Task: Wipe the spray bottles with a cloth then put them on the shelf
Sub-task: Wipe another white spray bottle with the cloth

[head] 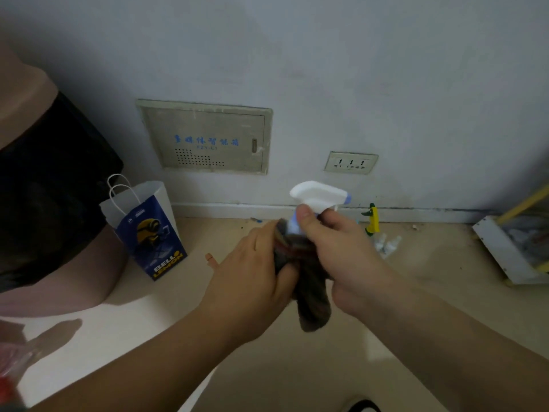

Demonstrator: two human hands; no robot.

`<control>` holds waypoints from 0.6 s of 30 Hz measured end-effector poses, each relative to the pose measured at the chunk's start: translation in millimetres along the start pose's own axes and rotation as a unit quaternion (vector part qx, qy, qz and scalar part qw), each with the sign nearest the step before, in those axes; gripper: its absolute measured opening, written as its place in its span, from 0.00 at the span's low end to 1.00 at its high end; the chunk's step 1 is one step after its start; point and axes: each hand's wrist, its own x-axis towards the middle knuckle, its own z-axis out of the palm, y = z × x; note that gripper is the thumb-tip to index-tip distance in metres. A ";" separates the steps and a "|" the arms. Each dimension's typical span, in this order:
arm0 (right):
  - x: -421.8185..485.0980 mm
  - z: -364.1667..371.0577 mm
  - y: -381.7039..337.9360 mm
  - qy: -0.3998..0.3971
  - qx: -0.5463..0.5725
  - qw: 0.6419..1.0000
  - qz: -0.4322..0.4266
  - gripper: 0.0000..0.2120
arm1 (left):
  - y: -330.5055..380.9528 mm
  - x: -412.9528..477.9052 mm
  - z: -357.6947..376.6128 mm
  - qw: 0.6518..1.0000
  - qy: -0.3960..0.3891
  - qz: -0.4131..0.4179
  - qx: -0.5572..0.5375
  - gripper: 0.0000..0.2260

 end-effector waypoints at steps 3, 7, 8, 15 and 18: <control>7.7 -9.6 -9.6 0.034 0.020 0.999 -0.020 0.10 | -9.9 -11.0 6.1 1.000 -0.019 -0.021 0.001 0.29; -2.9 -1.8 2.6 0.002 -0.004 1.000 -0.019 0.09 | 1.0 -8.3 4.5 1.000 -0.005 -0.007 0.000 0.22; -7.0 3.1 7.5 -0.019 -0.012 1.000 -0.017 0.10 | 5.4 -3.3 1.1 1.000 0.004 0.004 0.004 0.19; 4.1 -2.2 -3.2 0.009 -0.003 0.999 -0.033 0.08 | -9.2 2.1 -7.7 0.998 -0.035 -0.006 -0.056 0.09; 8.6 -10.0 -11.4 0.030 0.026 0.999 -0.016 0.08 | -13.5 -4.3 -0.7 0.998 -0.045 -0.020 -0.048 0.11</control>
